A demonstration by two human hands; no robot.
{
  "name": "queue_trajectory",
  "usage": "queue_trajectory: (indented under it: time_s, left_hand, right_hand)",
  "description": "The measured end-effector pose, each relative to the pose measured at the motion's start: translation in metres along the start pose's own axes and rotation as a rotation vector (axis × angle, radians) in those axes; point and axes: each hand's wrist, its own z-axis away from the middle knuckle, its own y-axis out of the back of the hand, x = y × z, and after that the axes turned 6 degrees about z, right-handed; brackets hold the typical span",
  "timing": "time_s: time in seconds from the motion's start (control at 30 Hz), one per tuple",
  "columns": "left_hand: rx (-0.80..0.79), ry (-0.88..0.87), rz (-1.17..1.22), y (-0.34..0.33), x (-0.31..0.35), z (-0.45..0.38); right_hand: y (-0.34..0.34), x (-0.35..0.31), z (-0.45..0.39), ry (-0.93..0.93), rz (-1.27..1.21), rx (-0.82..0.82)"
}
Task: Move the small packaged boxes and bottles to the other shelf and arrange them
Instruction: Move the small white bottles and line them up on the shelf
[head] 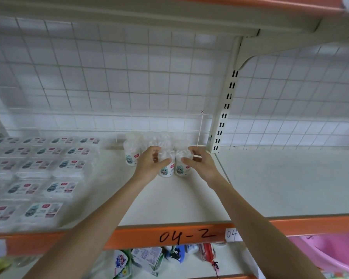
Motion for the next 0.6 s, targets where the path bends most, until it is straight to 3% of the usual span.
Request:
queue_trajectory:
  time_s: [0.17,0.3,0.4,0.5,0.6]
  left_hand:
    - [-0.051,-0.010,0.048,0.004,0.004,0.009]
    - [-0.060,-0.030,-0.035,0.022,-0.004,0.019]
    - [-0.108,-0.113,-0.254,0.039,-0.011,0.032]
    - [-0.140,-0.261,-0.635,0.056,-0.008,0.050]
    - [-0.122,-0.373,-0.886,0.070,-0.002,0.077]
  right_hand:
    - [-0.001,0.000,0.007,-0.024,0.064,-0.025]
    - [0.011,0.000,0.028,0.031,0.295,0.001]
    - [0.022,-0.001,0.054,0.104,0.599,-0.006]
    - [0.029,-0.004,0.083,0.265,0.956,-0.019]
    - [0.031,-0.007,0.116,0.339,1.049,0.012]
